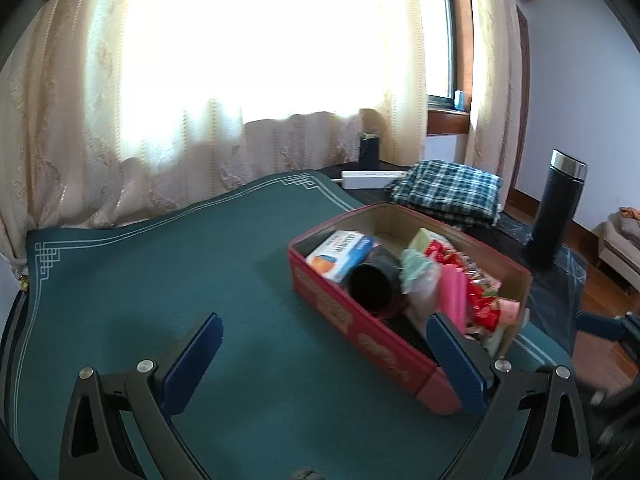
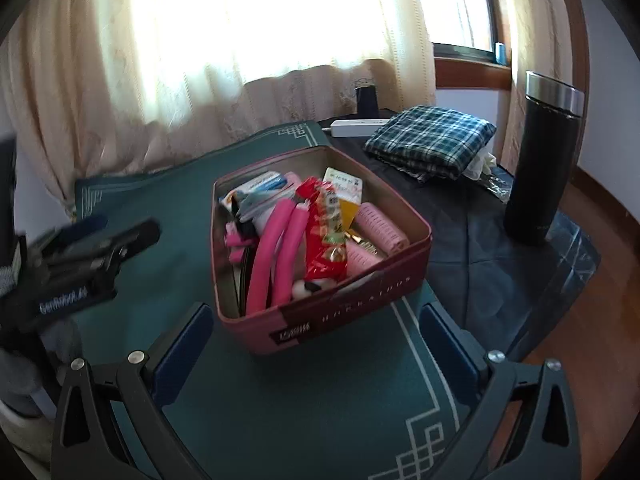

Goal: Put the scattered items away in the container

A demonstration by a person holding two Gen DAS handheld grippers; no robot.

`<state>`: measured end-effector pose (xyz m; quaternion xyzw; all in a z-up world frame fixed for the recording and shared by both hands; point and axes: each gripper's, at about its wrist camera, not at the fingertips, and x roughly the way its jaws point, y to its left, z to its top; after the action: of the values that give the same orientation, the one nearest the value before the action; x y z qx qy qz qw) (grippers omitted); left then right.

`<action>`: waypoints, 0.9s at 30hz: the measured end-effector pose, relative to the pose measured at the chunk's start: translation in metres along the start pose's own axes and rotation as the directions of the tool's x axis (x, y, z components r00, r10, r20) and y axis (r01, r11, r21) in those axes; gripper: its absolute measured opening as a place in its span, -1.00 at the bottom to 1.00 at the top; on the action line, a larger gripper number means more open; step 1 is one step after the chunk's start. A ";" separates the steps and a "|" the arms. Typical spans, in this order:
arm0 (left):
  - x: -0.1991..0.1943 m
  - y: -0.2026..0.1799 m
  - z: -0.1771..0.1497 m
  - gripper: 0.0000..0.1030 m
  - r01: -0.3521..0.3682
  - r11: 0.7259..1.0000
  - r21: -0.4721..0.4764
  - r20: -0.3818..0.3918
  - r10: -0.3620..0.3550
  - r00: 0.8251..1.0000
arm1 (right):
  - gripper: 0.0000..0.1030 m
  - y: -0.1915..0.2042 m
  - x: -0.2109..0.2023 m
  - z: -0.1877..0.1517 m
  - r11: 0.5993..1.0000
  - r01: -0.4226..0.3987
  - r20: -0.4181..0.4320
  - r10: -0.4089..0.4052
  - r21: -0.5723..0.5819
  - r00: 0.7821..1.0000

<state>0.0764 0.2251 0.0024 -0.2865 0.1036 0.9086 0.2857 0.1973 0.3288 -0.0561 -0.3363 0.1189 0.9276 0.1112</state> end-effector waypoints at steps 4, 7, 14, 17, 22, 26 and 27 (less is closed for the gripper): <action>-0.001 -0.012 0.005 1.00 0.030 1.000 0.003 -0.007 -0.030 1.000 | 1.00 0.005 -0.006 -0.004 1.000 -0.011 0.015 0.011 -0.017 1.000; -0.002 -0.019 0.009 1.00 0.015 1.000 0.017 -0.004 -0.015 1.000 | 1.00 0.006 -0.008 -0.005 1.000 -0.010 0.022 0.011 -0.019 1.000; -0.004 -0.033 0.011 1.00 -0.022 0.998 0.057 0.004 0.022 1.000 | 1.00 0.000 -0.016 -0.006 1.000 0.009 0.050 -0.009 0.003 0.999; -0.005 -0.036 0.011 1.00 -0.027 0.998 0.060 0.004 0.027 1.000 | 1.00 -0.001 -0.020 -0.005 1.000 0.026 0.067 -0.026 0.000 0.997; -0.005 -0.041 0.011 1.00 -0.016 0.997 0.075 0.003 0.015 1.000 | 1.00 -0.001 -0.021 -0.006 1.000 0.021 0.067 -0.021 -0.002 0.998; -0.005 -0.045 0.011 1.00 0.003 0.996 0.088 0.006 -0.004 1.000 | 1.00 -0.001 -0.019 -0.008 1.000 0.016 0.058 -0.016 0.005 0.998; -0.004 -0.046 0.010 1.00 0.007 0.996 0.090 0.005 -0.008 1.000 | 1.00 -0.002 -0.019 -0.008 1.000 0.016 0.057 -0.016 0.006 0.998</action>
<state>0.1009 0.2639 0.0123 -0.2712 0.1427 0.9027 0.3021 0.2166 0.3258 -0.0502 -0.3105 0.1156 0.9355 0.1229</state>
